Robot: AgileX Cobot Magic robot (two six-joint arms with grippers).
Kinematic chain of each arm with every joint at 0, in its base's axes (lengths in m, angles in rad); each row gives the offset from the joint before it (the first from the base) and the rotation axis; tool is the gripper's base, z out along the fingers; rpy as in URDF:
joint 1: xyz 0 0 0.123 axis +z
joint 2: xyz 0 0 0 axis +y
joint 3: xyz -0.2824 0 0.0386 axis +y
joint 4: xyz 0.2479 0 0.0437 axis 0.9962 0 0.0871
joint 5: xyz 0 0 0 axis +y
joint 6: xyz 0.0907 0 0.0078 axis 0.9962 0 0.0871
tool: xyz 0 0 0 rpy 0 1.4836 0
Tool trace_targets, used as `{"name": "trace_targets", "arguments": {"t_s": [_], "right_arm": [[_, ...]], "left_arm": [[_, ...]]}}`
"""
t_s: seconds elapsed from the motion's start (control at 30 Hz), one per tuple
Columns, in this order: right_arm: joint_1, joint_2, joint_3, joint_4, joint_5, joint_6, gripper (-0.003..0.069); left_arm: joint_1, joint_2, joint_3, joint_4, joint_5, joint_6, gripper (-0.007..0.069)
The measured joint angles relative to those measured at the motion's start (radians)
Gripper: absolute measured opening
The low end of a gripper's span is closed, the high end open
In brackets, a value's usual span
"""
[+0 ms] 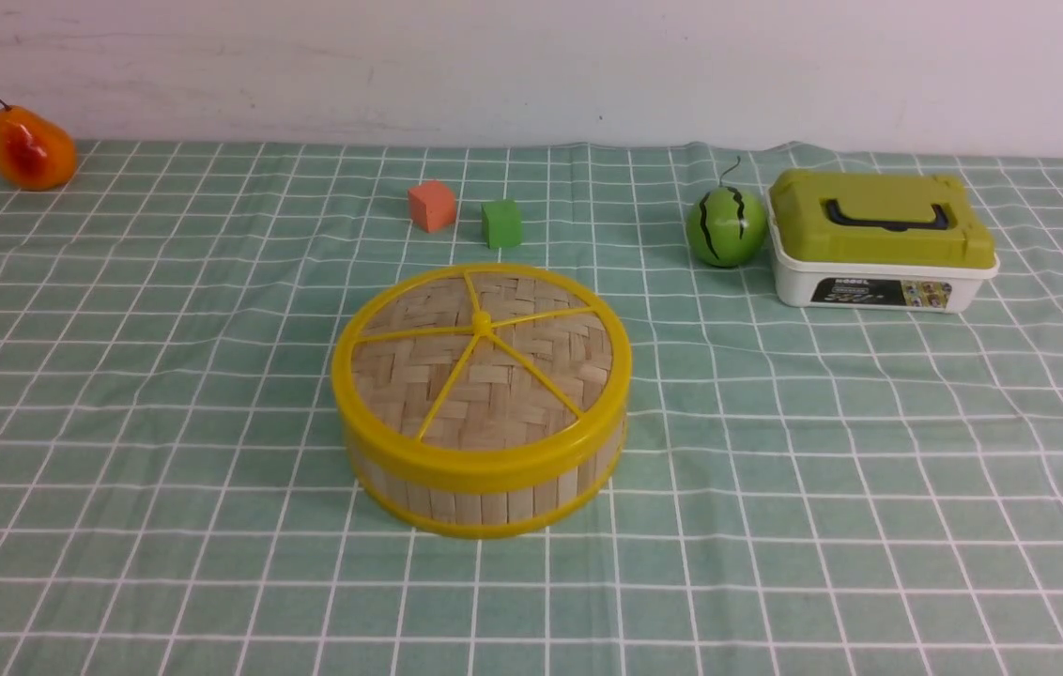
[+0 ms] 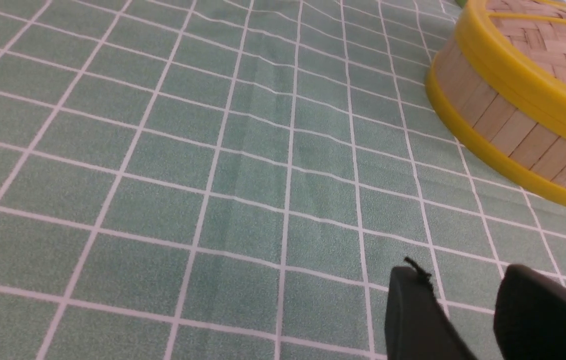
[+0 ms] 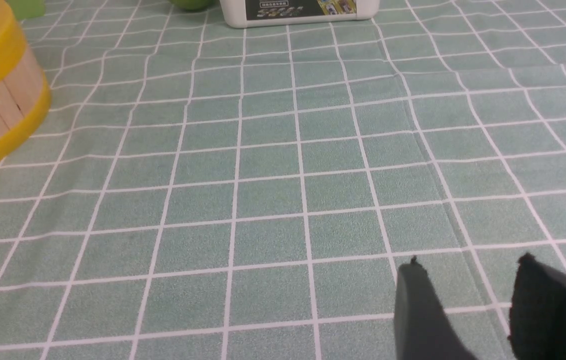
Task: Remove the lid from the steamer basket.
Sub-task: Use the left arm to lift the lid of the steamer
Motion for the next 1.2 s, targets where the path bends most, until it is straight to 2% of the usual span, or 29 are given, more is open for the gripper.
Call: {"name": "trace_targets", "arguments": {"t_s": [0.53,0.63,0.73,0.77,0.8,0.83,0.9,0.93,1.0,1.2], "right_arm": [[0.0,0.0,0.0,0.0,0.0,0.0,0.0241],[0.0,0.0,0.0,0.0,0.0,0.0,0.0241],[0.0,0.0,0.0,0.0,0.0,0.0,0.0241],[0.0,0.0,0.0,0.0,0.0,0.0,0.0241],[0.0,0.0,0.0,0.0,0.0,0.0,0.0241],[0.0,0.0,0.0,0.0,0.0,0.0,0.0241],[0.0,0.0,0.0,0.0,0.0,0.0,0.0241],[0.0,0.0,0.0,0.0,0.0,0.0,0.0241],[0.0,0.0,0.0,0.0,0.0,0.0,0.0241],[0.0,0.0,0.0,0.0,0.0,0.0,0.0241]], "left_arm": [[0.0,0.0,0.0,0.024,0.0,0.0,0.0238],[0.0,0.0,0.0,-0.005,-0.012,-0.036,0.0238],[0.0,0.0,0.0,-0.105,-0.071,-0.146,0.0238],[0.0,0.0,0.0,-0.226,-0.129,-0.257,0.0238],[0.0,0.0,0.0,-0.277,-0.151,-0.301,0.0238],[0.0,0.0,0.0,-0.396,-0.198,-0.402,0.0238],[0.0,0.0,0.0,-0.529,-0.245,-0.507,0.0238],[0.0,0.0,0.0,-0.554,-0.249,-0.516,0.0238],[0.0,0.0,0.0,-0.686,-0.288,-0.6,0.0238],[0.0,0.0,0.0,-0.787,-0.305,-0.632,0.0238]]}}
